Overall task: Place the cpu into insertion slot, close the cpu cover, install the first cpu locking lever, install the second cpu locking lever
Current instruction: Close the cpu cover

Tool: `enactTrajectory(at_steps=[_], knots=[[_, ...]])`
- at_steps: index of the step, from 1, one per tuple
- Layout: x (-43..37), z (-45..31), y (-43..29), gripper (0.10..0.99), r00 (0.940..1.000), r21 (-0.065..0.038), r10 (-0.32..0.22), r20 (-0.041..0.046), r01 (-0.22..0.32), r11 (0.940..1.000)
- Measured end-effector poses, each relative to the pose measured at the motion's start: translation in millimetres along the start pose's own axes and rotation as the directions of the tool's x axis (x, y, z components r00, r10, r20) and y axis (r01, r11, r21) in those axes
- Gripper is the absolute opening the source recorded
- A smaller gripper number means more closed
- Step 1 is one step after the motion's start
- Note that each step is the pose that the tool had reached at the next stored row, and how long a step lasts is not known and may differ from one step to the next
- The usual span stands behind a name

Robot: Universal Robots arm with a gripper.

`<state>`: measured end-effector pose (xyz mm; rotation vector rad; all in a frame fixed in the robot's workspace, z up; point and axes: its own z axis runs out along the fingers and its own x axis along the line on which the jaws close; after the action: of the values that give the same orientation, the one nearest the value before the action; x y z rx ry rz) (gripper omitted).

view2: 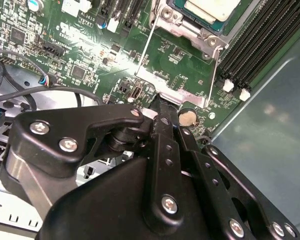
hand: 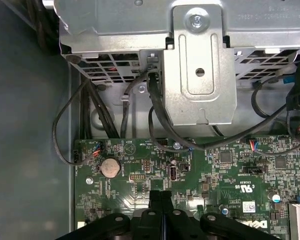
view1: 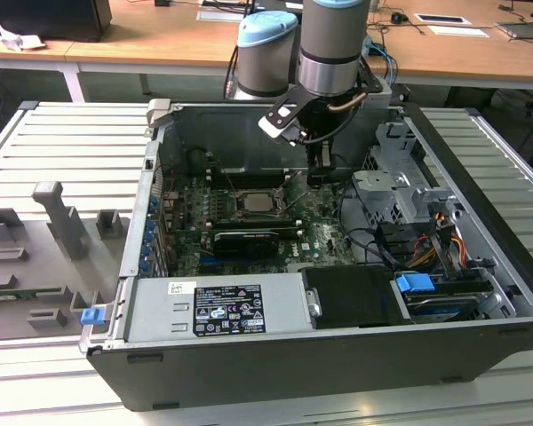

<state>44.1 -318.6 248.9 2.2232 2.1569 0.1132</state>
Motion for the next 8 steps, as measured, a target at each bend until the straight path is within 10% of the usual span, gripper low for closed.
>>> enactTrajectory(at_steps=[8], knots=[[-0.1, -0.2, -2.7, 0.106, 1.0, 0.0, 0.0, 0.0, 0.0, 1.0]])
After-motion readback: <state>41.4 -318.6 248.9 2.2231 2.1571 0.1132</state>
